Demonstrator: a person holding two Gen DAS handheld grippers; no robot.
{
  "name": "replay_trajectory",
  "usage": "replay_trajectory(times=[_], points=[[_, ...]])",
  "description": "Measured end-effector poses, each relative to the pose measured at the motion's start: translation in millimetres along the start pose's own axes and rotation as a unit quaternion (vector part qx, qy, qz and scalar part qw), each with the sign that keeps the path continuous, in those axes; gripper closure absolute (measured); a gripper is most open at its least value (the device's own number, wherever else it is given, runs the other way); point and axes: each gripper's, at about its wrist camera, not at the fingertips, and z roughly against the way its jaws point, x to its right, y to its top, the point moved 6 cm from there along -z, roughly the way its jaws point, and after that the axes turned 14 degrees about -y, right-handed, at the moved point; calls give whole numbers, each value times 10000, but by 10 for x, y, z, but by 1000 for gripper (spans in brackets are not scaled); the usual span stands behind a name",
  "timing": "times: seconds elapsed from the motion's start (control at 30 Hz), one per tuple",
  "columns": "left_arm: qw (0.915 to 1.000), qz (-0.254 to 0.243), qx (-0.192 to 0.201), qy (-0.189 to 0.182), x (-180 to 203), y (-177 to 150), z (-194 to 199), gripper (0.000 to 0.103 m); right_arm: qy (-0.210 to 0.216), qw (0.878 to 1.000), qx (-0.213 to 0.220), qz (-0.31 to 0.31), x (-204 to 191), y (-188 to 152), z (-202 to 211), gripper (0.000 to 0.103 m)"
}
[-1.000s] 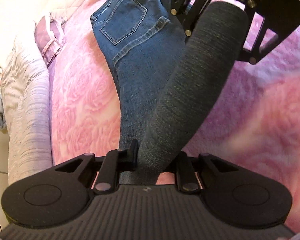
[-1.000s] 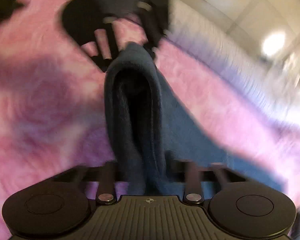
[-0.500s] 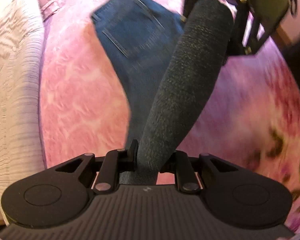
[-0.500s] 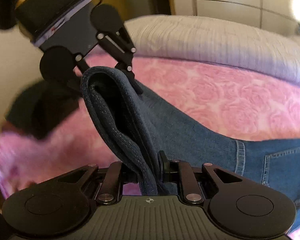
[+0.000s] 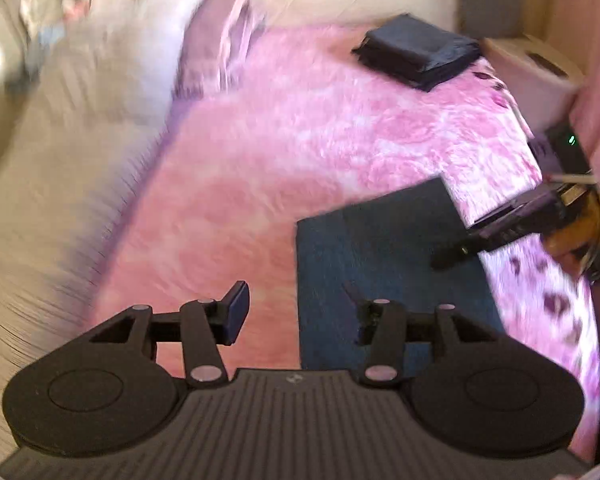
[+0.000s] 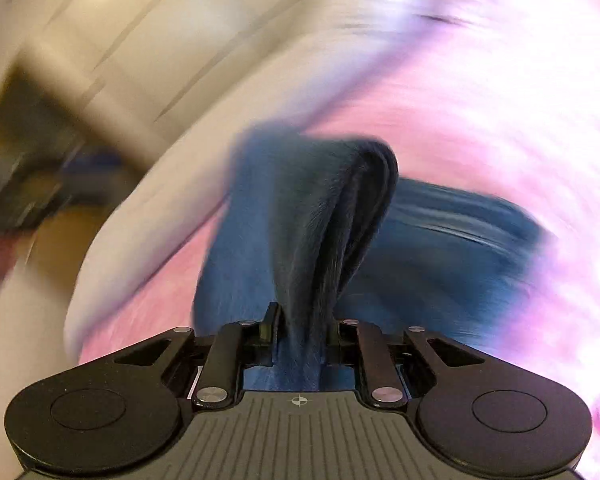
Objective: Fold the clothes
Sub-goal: 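Fold the held end over onto the jeans with the right tool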
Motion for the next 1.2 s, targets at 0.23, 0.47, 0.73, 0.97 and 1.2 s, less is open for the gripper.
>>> replay_trajectory(times=[0.23,0.47,0.73,0.97,1.2], points=[[9965,564,-584,-193,-342,-216,-1138,61,-9,9912,-28,-1324,467,-39,-66,83],[9934,835,-761,-200,-526,-364,-1691,64,-167,9872,60,-1585,708,167,-179,91],[9941,896,-607,87,-550,-563,-1303,66,-153,9912,88,-1309,758,101,-55,80],[9963,24,-699,498,-207,-1214,-576,60,-826,9954,-54,-483,468,-421,229,39],[9866,-1400,-517,661,564,-1893,-477,53,-659,9921,-735,-777,184,-1387,248,32]])
